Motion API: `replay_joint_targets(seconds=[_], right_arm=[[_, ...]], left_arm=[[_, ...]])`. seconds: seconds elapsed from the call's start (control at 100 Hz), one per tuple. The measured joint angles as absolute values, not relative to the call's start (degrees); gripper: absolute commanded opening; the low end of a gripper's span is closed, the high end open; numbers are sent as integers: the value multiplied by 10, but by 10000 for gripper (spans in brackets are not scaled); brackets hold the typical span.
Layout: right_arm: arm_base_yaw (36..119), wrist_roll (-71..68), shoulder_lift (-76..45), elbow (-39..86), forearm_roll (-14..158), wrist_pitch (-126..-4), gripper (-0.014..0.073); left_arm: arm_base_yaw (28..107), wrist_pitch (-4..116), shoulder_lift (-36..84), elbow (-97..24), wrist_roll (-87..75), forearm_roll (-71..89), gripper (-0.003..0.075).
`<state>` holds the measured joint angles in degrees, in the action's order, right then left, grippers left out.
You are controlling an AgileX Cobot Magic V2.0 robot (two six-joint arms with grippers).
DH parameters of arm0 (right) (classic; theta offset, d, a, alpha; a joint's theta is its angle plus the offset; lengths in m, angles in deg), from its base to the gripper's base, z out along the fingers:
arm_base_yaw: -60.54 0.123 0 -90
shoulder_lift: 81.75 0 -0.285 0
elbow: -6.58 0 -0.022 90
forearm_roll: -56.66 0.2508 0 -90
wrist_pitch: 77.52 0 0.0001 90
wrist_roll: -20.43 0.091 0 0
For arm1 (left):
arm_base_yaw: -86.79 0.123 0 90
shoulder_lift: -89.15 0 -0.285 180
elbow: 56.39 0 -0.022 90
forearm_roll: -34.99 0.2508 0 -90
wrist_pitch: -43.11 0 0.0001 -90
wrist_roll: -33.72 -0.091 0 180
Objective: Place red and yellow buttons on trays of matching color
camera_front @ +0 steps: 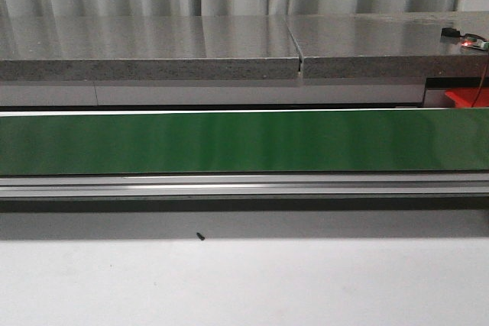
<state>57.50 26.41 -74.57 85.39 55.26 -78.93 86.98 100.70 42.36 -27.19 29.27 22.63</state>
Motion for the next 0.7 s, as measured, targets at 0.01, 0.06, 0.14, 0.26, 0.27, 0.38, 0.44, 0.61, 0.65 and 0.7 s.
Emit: replay_joint_targets(seconds=[0.01, 0.06, 0.14, 0.26, 0.27, 0.38, 0.44, 0.61, 0.65, 0.7], right_arm=[[575, 264, -746, 854, 553, -789, -67], [575, 264, -746, 854, 553, -789, -67], [575, 264, -746, 854, 553, -789, -67], [575, 264, -746, 854, 553, -789, -67], [575, 264, -746, 854, 553, -789, -67], [575, 264, -746, 854, 553, -789, -67], [575, 264, -746, 854, 553, -789, -67], [575, 264, -746, 854, 553, -789, -67], [575, 264, -746, 854, 553, -789, -67], [575, 264, -746, 854, 553, -789, -67]], left_arm=[[870, 1008, 424, -272, 293, 227, 98], [870, 1009, 424, -272, 293, 227, 185], [870, 1011, 424, -272, 293, 227, 349], [870, 1012, 424, -272, 293, 225, 491], [870, 1012, 424, -272, 293, 225, 495], [870, 1012, 424, -272, 293, 225, 516], [870, 1012, 424, -272, 293, 225, 516], [870, 995, 424, -272, 368, 284, 515], [870, 992, 424, -272, 394, 311, 515], [870, 991, 423, -272, 426, 346, 515]])
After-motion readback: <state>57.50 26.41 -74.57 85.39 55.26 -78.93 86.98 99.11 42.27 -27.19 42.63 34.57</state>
